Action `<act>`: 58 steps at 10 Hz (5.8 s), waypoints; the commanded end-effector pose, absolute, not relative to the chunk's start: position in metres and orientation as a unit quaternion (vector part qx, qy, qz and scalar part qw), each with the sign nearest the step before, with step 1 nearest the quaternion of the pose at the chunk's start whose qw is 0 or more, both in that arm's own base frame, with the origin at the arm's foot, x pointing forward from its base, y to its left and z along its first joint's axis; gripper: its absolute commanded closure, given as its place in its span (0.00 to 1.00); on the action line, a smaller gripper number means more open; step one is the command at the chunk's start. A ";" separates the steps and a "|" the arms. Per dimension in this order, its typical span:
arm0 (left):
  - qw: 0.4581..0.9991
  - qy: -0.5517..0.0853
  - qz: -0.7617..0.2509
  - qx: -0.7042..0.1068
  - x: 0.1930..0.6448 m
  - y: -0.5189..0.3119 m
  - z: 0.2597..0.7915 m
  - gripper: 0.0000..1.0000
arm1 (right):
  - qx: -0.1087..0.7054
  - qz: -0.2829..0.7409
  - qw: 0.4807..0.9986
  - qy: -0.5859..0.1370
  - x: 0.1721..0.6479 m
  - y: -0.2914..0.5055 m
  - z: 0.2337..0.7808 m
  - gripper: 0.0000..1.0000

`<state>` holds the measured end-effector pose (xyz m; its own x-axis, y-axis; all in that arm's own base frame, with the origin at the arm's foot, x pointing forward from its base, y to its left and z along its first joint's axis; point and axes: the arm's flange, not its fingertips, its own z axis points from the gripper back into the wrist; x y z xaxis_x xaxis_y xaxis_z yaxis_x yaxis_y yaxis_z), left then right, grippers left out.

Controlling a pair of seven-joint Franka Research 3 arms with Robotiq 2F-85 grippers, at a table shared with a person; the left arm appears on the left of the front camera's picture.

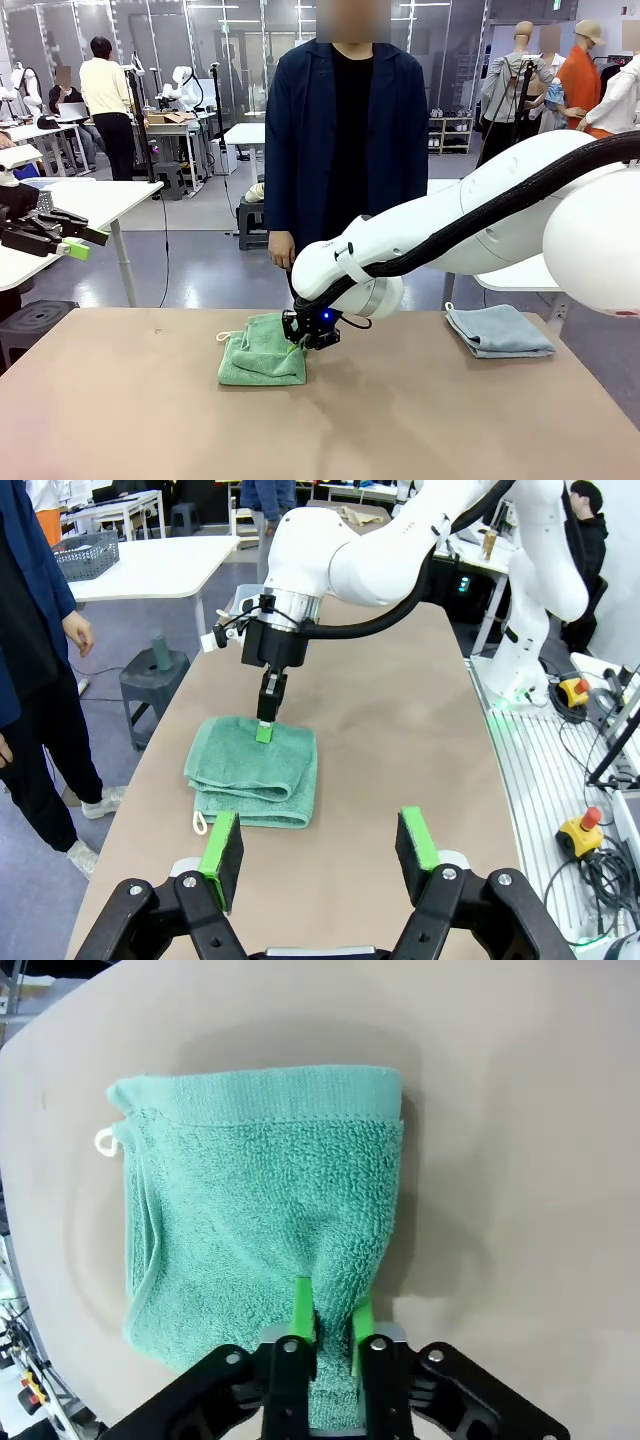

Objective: Fold the towels and place them in the basket.
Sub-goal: Stack the folded Towel with hook on the right side of the table.

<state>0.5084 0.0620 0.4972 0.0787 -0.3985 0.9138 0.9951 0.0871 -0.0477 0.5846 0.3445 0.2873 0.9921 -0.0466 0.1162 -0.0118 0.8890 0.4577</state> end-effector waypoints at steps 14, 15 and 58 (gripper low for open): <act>0.624 -0.390 -0.557 -0.385 0.508 0.061 0.498 0.21 | 0.144 0.127 0.970 -0.147 0.593 0.229 0.394 0.92; 0.624 -0.390 -0.557 -0.385 0.508 0.061 0.498 0.21 | 0.127 0.135 0.971 -0.150 0.590 0.202 0.414 0.92; 0.624 -0.390 -0.557 -0.385 0.508 0.061 0.498 0.21 | 0.105 0.018 0.994 -0.013 0.659 -0.150 0.452 0.09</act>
<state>0.5084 0.0620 0.4971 0.0789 -0.3986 0.9137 0.9950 0.0871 -0.0480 0.6619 -0.1580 0.4380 0.9974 0.0495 0.0519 -0.0607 0.9681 0.2431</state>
